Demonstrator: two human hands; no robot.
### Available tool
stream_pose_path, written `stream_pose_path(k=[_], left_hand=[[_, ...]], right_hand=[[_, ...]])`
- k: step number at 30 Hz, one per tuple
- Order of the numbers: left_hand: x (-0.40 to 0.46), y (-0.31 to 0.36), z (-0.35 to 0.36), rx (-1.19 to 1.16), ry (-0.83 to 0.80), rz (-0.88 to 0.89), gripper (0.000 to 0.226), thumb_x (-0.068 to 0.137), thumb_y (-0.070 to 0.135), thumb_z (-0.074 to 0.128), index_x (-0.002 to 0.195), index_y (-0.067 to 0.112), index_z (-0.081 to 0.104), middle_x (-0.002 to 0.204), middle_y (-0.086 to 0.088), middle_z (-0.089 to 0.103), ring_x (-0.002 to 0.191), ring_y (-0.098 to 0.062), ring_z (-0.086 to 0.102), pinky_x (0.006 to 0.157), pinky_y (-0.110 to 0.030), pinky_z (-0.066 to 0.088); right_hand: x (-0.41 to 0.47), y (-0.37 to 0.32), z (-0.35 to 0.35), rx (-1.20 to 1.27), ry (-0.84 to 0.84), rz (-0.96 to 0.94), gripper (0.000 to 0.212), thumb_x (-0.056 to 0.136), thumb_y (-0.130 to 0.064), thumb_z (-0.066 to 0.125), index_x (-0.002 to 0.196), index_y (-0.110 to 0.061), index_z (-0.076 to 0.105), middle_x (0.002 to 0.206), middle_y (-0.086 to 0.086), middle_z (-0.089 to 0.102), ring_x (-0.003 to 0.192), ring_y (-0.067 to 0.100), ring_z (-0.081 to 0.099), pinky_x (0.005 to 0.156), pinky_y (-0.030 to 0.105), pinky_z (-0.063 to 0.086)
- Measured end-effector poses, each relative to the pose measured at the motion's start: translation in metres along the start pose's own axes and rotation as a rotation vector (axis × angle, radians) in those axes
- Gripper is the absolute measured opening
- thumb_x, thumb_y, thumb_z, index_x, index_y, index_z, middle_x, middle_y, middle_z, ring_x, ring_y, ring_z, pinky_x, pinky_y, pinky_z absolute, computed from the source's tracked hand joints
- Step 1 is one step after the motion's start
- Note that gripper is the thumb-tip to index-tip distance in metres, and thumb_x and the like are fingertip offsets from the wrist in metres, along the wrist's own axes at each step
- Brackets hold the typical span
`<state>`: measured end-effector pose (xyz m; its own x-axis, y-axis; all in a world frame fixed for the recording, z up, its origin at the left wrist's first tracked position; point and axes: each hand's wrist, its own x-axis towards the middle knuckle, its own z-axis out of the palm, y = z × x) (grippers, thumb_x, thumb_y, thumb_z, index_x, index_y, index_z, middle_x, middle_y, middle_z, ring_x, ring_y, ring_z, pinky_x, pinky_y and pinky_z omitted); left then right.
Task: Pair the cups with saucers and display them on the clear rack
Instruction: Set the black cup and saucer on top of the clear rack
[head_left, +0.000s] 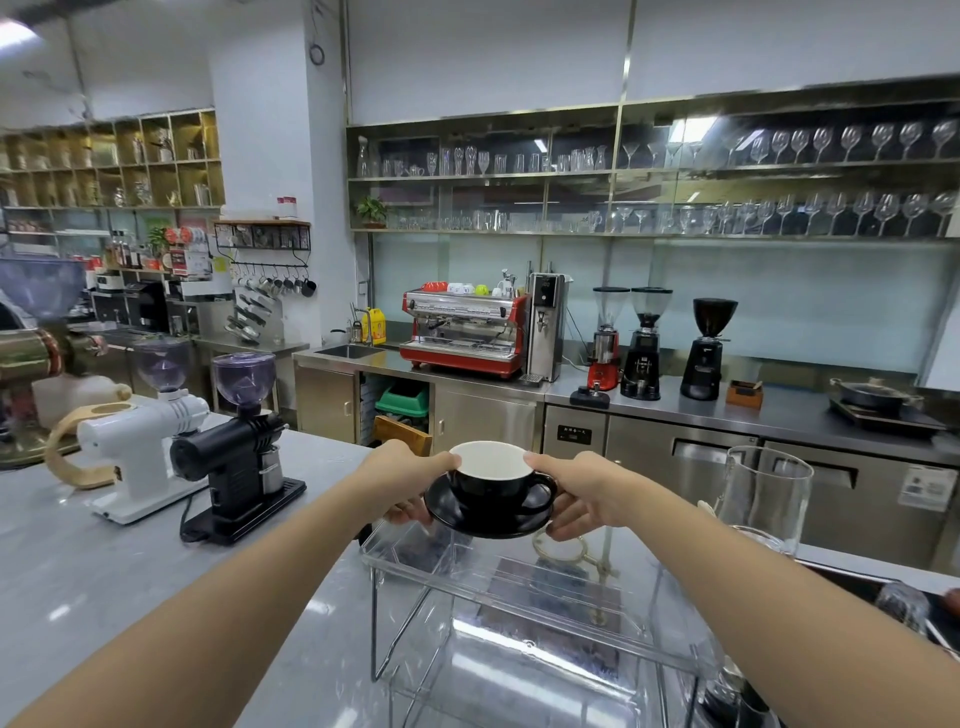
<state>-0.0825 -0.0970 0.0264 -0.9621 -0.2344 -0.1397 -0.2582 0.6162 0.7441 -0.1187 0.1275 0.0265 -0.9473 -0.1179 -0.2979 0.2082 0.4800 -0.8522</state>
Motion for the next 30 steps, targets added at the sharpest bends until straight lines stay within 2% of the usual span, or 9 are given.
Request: stream_pose_path(k=[3, 7, 10, 13, 17, 22, 27, 30], left_hand=[[0.000, -0.001, 0.001, 0.032, 0.044, 0.003, 0.056, 0.090, 0.057, 0.060, 0.096, 0.001, 0.064, 0.071, -0.014, 0.074, 0.032, -0.011, 0.053, 0.046, -0.021, 0.048], [-0.003, -0.001, -0.001, 0.020, 0.081, 0.006, 0.056, 0.090, 0.057, 0.058, 0.092, 0.001, 0.066, 0.070, -0.012, 0.074, 0.044, -0.016, 0.055, 0.047, -0.022, 0.048], [-0.009, 0.000, -0.005, -0.017, 0.110, 0.011, 0.051, 0.092, 0.053, 0.057, 0.085, 0.003, 0.064, 0.065, -0.010, 0.071, 0.045, -0.016, 0.056, 0.044, -0.020, 0.047], [-0.017, 0.004, -0.008, -0.065, 0.129, 0.044, 0.050, 0.092, 0.049, 0.058, 0.086, 0.001, 0.067, 0.062, -0.009, 0.070, 0.041, -0.015, 0.053, 0.041, -0.019, 0.045], [-0.029, 0.013, -0.006, -0.122, 0.132, 0.101, 0.050, 0.090, 0.048, 0.061, 0.084, -0.001, 0.070, 0.062, -0.010, 0.070, 0.043, -0.016, 0.053, 0.045, -0.021, 0.045], [-0.052, 0.033, 0.005, -0.223, 0.061, 0.165, 0.048, 0.090, 0.047, 0.063, 0.086, 0.000, 0.071, 0.063, -0.010, 0.071, 0.041, -0.014, 0.050, 0.039, -0.019, 0.043], [-0.081, 0.056, 0.026, -0.329, -0.055, 0.257, 0.047, 0.091, 0.047, 0.063, 0.090, 0.000, 0.071, 0.066, -0.011, 0.072, 0.042, -0.014, 0.048, 0.041, -0.021, 0.044], [-0.096, 0.072, 0.041, -0.341, -0.100, 0.300, 0.047, 0.091, 0.048, 0.062, 0.088, 0.002, 0.071, 0.067, -0.011, 0.072, 0.042, -0.013, 0.051, 0.040, -0.021, 0.046]], right_hand=[[0.000, -0.001, -0.001, -0.028, 0.028, -0.017, 0.061, 0.085, -0.055, 0.062, 0.112, -0.002, 0.052, 0.101, 0.023, 0.066, 0.077, 0.036, 0.074, 0.071, 0.047, 0.062], [-0.003, -0.003, -0.008, -0.022, 0.049, -0.012, 0.068, 0.083, -0.058, 0.063, 0.112, 0.003, 0.058, 0.103, 0.021, 0.065, 0.073, 0.034, 0.075, 0.067, 0.043, 0.063], [-0.010, -0.004, -0.015, -0.020, 0.080, -0.020, 0.063, 0.085, -0.054, 0.063, 0.108, 0.004, 0.060, 0.100, 0.018, 0.066, 0.071, 0.032, 0.074, 0.065, 0.041, 0.063], [-0.020, -0.004, -0.024, -0.008, 0.102, -0.035, 0.056, 0.087, -0.048, 0.064, 0.108, 0.004, 0.060, 0.100, 0.019, 0.065, 0.071, 0.032, 0.074, 0.067, 0.041, 0.063], [-0.037, -0.006, -0.034, -0.001, 0.122, -0.059, 0.048, 0.090, -0.042, 0.063, 0.104, 0.004, 0.060, 0.103, 0.020, 0.066, 0.072, 0.031, 0.072, 0.067, 0.039, 0.062], [-0.062, 0.000, -0.054, 0.015, 0.160, -0.095, 0.044, 0.090, -0.038, 0.064, 0.102, 0.003, 0.062, 0.099, 0.019, 0.067, 0.070, 0.029, 0.072, 0.062, 0.035, 0.061], [-0.093, 0.018, -0.074, 0.009, 0.178, -0.116, 0.042, 0.091, -0.037, 0.063, 0.106, 0.002, 0.062, 0.103, 0.019, 0.067, 0.069, 0.027, 0.070, 0.054, 0.031, 0.059], [-0.111, 0.031, -0.090, 0.031, 0.193, -0.125, 0.041, 0.092, -0.037, 0.062, 0.106, 0.001, 0.062, 0.104, 0.021, 0.068, 0.071, 0.028, 0.070, 0.060, 0.034, 0.060]])
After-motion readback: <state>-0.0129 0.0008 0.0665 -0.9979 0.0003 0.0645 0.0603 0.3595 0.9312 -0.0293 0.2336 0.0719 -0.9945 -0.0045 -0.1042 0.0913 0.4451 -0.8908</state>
